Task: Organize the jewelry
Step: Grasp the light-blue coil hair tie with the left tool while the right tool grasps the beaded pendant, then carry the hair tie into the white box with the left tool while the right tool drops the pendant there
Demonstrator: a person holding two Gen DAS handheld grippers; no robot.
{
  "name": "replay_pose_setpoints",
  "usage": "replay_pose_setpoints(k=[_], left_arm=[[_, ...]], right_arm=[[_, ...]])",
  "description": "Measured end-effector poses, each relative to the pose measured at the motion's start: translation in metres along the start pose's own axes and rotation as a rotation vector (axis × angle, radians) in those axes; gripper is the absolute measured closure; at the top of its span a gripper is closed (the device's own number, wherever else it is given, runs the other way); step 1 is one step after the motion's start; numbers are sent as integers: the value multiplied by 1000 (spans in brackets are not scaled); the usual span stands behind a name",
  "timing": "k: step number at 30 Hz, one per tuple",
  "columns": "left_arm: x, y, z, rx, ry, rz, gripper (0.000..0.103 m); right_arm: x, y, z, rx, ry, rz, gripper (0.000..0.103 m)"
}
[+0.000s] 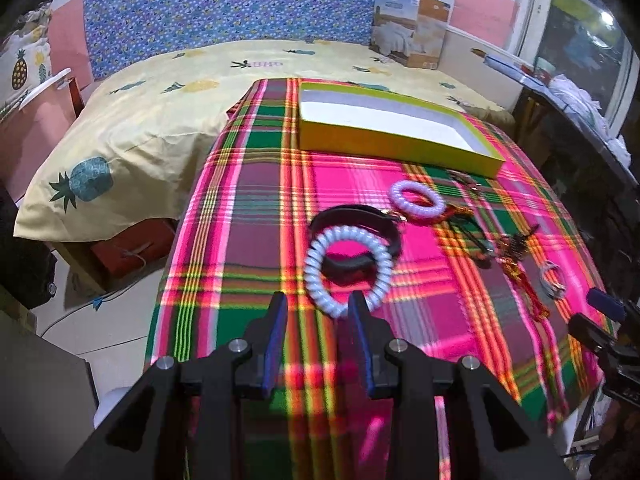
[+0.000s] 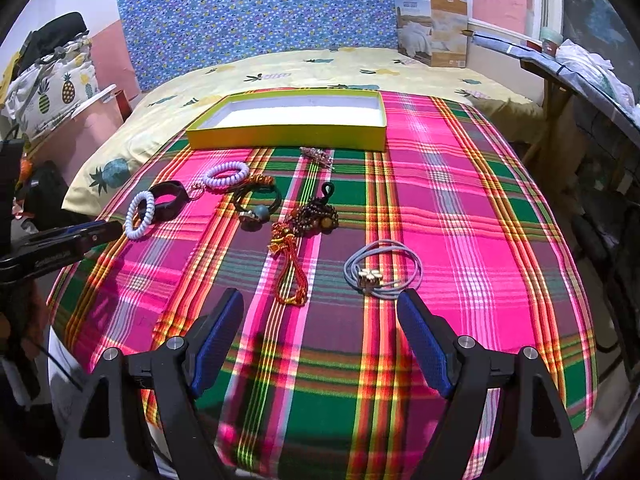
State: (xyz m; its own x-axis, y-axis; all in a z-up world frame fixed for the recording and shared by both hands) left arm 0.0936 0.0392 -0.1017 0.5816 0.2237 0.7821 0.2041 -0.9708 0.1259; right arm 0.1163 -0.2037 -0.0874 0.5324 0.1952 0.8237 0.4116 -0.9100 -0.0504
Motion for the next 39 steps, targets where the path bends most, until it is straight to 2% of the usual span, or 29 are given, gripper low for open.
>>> replay_pose_setpoints(k=[7,10,14,21,23,26,33,39], left_arm=[[4,-6,18,22,-1,12,71],[6,-7,21,31,9,29,71],[8,-8,23,43,19,47,77],[10,-10,26,23,24,55,82],[11,-9,27,16,22,59,82],[12,-9,29,18,20,71,92],[13,-9,25,-9,20,46,93],[20,-8,11,-17,49,46,93]], right_arm=[[8,8,18,1,2,7,25],[13,11,27,6,1,14,29],[20,14,45,17,-6,23,37],[21,10,81,50,-54,17,42],[21,7,88,61,-60,20,54],[24,5,92,55,-65,2,68],[25,3,89,58,-56,-11,82],[28,3,82,64,-40,-16,84]])
Point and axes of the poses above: each gripper's, at about its wrist camera, not at the fingertips, and z roughly the way its jaws point, y to its right, x to its top, the point moved 10 cm from there along z, roughly the way its jaws point, and after that the axes turned 14 degrees about y, right-handed, at the moved point
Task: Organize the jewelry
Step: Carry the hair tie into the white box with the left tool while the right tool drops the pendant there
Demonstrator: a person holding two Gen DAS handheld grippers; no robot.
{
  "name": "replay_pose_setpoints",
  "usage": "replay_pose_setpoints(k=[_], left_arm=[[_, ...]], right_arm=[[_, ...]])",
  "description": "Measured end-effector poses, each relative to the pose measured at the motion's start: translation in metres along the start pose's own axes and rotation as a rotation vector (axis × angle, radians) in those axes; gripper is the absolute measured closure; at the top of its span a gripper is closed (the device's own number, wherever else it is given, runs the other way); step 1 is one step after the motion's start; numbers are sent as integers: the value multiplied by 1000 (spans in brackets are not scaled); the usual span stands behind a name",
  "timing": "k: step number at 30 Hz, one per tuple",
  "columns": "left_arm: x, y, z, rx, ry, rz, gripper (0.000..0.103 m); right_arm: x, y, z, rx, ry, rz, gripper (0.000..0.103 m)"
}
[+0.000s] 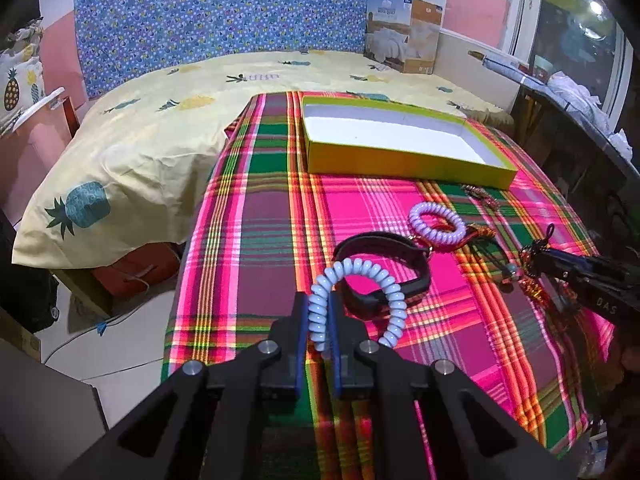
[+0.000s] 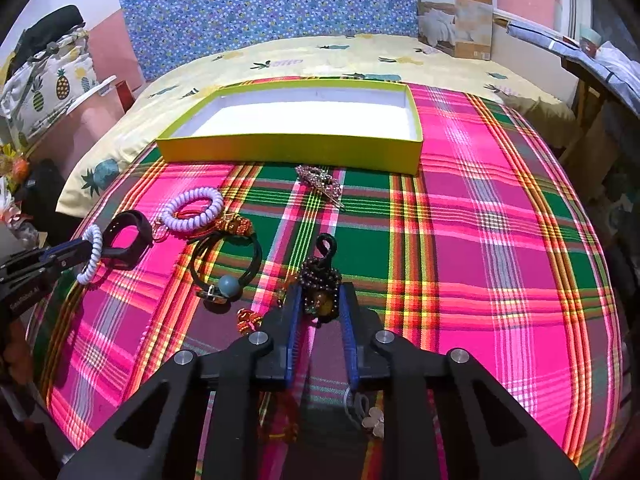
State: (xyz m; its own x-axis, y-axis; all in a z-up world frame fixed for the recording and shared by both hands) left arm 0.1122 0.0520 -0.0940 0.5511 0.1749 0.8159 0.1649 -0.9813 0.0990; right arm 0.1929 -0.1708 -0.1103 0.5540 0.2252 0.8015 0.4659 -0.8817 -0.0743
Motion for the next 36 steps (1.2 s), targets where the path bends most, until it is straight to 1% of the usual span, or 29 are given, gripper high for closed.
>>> replay_pose_setpoints(k=[7,12,16,20,25,30,36], left_arm=[[12,3,-14,-15,30,-7,93],[24,7,-16,-34,40,-6,93],[43,11,-11,-42,62,7,93],[66,15,3,-45,83,21,93],[96,20,32,-52,99,42,93],[119,20,71,-39,91,52,93],[138,18,118,-26,62,52,93]], right_arm=[[9,0,-14,7,35,4,85],[18,-1,-20,17,54,11,85],[36,-1,-22,18,82,2,85],[61,1,-19,23,113,-19,85],[93,10,2,29,130,-25,85],[121,25,40,33,128,-2,85],[143,42,91,30,93,10,85]])
Point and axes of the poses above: each gripper's, at about its wrist camera, not at the fingertips, and z roughly the way its jaws point, y to its right, x to its top, the point moved 10 cm from there along z, roughly the way its jaws point, and after that the axes turned 14 degrees about y, right-handed, at the moved point
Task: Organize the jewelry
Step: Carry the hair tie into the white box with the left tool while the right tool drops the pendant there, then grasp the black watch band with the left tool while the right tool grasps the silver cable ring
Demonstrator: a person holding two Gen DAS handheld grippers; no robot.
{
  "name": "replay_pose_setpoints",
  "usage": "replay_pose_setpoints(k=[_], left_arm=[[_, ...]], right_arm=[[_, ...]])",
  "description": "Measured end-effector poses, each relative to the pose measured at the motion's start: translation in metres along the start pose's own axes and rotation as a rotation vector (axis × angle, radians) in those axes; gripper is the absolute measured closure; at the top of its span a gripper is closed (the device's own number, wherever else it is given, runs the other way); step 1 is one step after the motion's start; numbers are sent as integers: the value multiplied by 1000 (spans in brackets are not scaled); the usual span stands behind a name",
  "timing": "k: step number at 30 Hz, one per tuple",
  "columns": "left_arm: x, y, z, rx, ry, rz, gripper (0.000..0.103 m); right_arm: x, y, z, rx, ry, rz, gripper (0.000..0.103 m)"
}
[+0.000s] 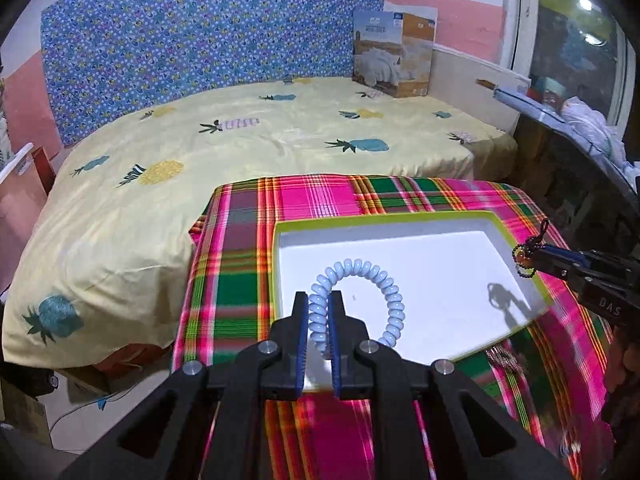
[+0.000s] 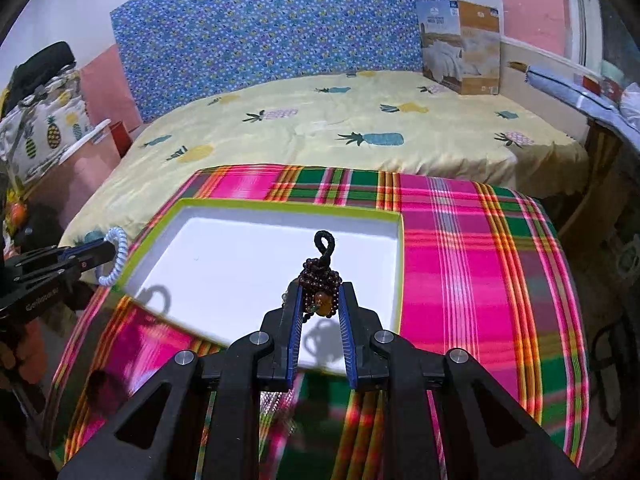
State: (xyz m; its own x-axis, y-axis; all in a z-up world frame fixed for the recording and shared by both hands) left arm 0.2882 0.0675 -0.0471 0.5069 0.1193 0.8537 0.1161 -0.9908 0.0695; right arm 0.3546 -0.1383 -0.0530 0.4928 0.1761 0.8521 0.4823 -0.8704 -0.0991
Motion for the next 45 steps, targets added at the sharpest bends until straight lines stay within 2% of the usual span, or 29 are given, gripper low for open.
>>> replay_pose_setpoints(k=[5,11,17,21,23,27,37,45], left_arm=[[1,-3,36,19,-38,9,93],[-5,-8,71,53,-91,16,93],[-10,-8,82,61,-114,20,92],[-10,-7,81,52,-119,10,92],[-8,-8,79,52,-111,9,92],[-1,-7,65,40,-80,-1,78],[2,-4,4,18,-17,-3,78],[-9,6,-53,-5,25,-2,78]], right_arm=[[0,17,41,-25,-47,8,85],[1,28,69,-44,-77,15,85],[-8,33,82,-57,-119,12,84],[-7,34,82,-57,-126,24,80],[-5,34,79,-61,-121,22,75],[0,33,67,-62,-105,18,73],[7,13,5,-38,-32,24,73],[-11,-12,-63,-4,28,19,73]])
Point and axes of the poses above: each gripper's, at about its wrist camera, not at the fingertips, and z roughly the way its jaws point, y to its right, x to its top, the point moved 10 cm from there along z, roughly the way its jaws point, and after that the axes turned 14 degrees about y, right-handed, at the moved point
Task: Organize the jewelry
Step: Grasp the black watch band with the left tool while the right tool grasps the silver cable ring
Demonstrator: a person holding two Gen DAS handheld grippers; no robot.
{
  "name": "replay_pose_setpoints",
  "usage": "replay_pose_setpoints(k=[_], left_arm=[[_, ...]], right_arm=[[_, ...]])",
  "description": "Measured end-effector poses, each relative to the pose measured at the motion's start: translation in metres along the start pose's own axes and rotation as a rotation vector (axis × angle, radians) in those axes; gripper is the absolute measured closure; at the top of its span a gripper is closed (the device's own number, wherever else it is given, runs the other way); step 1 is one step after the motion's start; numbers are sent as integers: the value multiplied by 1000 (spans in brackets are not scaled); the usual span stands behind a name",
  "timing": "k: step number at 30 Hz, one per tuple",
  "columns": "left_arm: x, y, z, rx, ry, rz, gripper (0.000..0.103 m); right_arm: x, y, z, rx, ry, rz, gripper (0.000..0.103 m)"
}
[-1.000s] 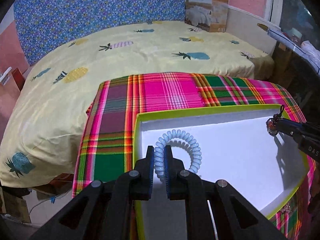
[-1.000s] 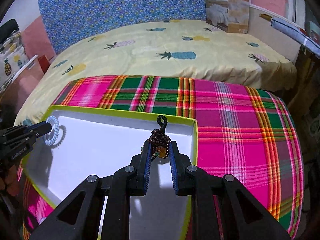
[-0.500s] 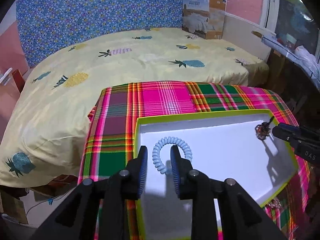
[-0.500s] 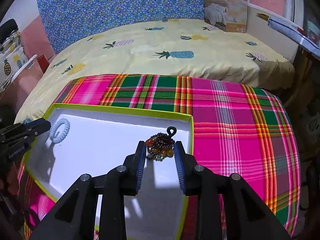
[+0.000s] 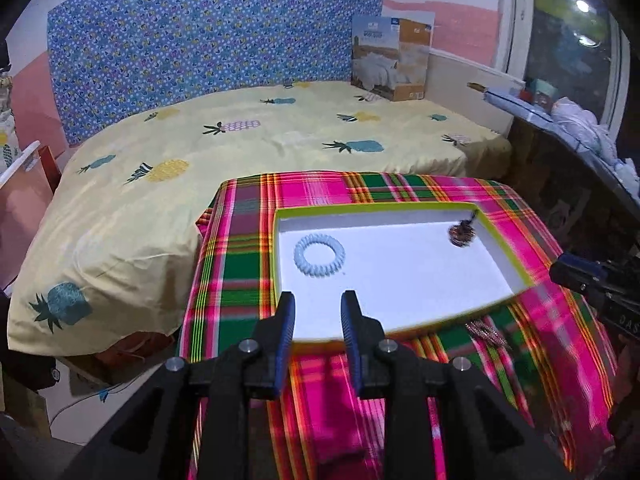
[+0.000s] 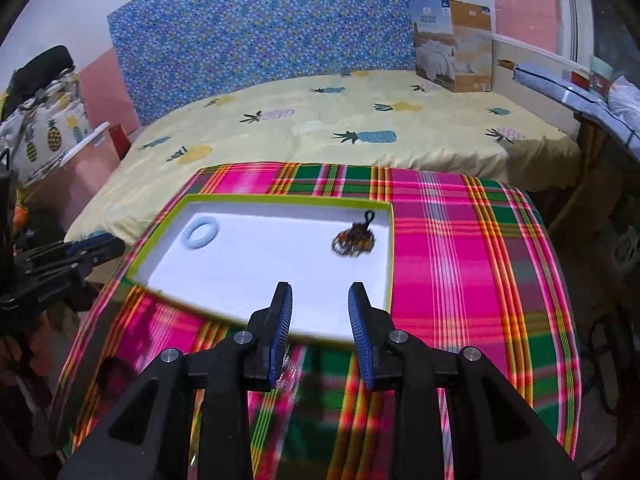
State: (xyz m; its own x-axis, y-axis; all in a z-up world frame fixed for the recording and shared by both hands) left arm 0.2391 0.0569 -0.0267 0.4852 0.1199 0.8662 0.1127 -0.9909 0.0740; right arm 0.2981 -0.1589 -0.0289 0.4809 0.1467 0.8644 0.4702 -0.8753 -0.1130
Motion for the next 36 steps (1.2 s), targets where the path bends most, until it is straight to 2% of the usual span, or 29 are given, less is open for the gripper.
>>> replay_pose_setpoints(k=[8,17,26,36], left_arm=[[-18,9,-48,-28,29,6,78],[-56,7,-80,-46,12,-12,78],[-79,7,-94,-54,-8,-16,78],[-94,8,-82,-46,-48,-20,78]], right_arm=[[-21,-16,-58,7,48,-2,73],[-62,-24,-101,-2,39,17,73],[-89,-30,-115,16,21,44,73],[-98,-12,-116,-55,5,45,73]])
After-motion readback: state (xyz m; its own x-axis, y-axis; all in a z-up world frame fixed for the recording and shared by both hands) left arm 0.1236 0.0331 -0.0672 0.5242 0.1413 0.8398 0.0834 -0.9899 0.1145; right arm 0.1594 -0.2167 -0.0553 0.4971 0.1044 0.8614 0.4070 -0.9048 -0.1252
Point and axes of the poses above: each gripper's, at about its wrist camera, not at the fingertips, and z roughly the way its jaws point, y to its right, x to its top, the point moved 10 cm from there along z, roughly the way its jaws point, and after that the axes turned 14 degrees about y, right-handed, at the moved point
